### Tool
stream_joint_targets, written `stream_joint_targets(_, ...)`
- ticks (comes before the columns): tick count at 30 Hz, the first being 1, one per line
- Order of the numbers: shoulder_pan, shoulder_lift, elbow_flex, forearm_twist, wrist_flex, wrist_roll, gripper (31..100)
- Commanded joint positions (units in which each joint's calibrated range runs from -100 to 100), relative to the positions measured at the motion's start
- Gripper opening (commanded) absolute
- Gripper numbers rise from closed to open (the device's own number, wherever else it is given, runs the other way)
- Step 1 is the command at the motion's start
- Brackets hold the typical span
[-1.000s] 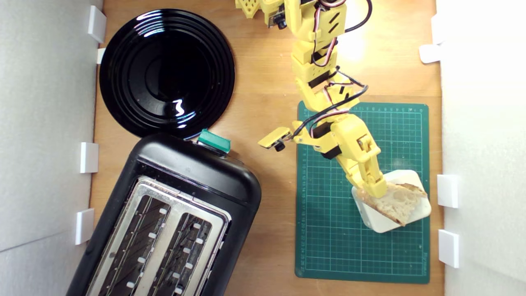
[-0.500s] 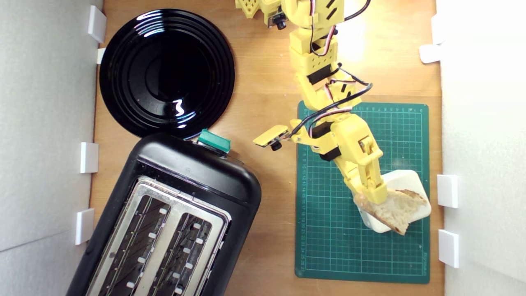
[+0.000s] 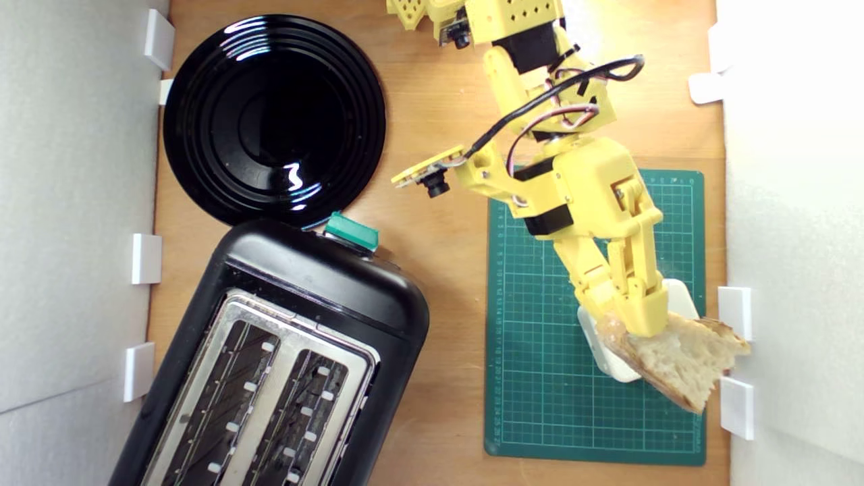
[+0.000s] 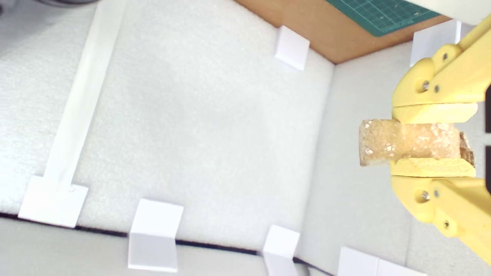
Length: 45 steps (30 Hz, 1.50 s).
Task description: Pick bread and place in toaster
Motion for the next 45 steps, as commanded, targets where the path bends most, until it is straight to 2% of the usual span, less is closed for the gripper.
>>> stream_joint_targets(1,0.3,-12.0,-3.8,-0.1,6.8,3.0,51.2)
stream_joint_targets(5,0.4,-16.0,-10.3,-0.5,17.7,5.7,51.2)
stream_joint_targets(12,0.1,-17.7,-32.0,-0.5,38.5,9.4,51.2)
stream_joint_targets(17,0.3,-17.5,-44.9,-0.5,48.6,13.0,51.2)
stream_joint_targets(22,0.8,-16.7,-54.1,-0.5,55.0,18.9,51.2)
stream_joint_targets(28,4.4,-15.5,-56.1,0.5,55.6,26.2,51.3)
stream_joint_targets(32,8.3,-15.6,-56.4,0.3,55.6,30.7,51.4)
stream_joint_targets(41,16.4,-14.7,-65.0,0.4,62.2,38.2,54.5)
stream_joint_targets(45,20.2,-14.8,-65.2,0.4,62.3,39.4,54.0)
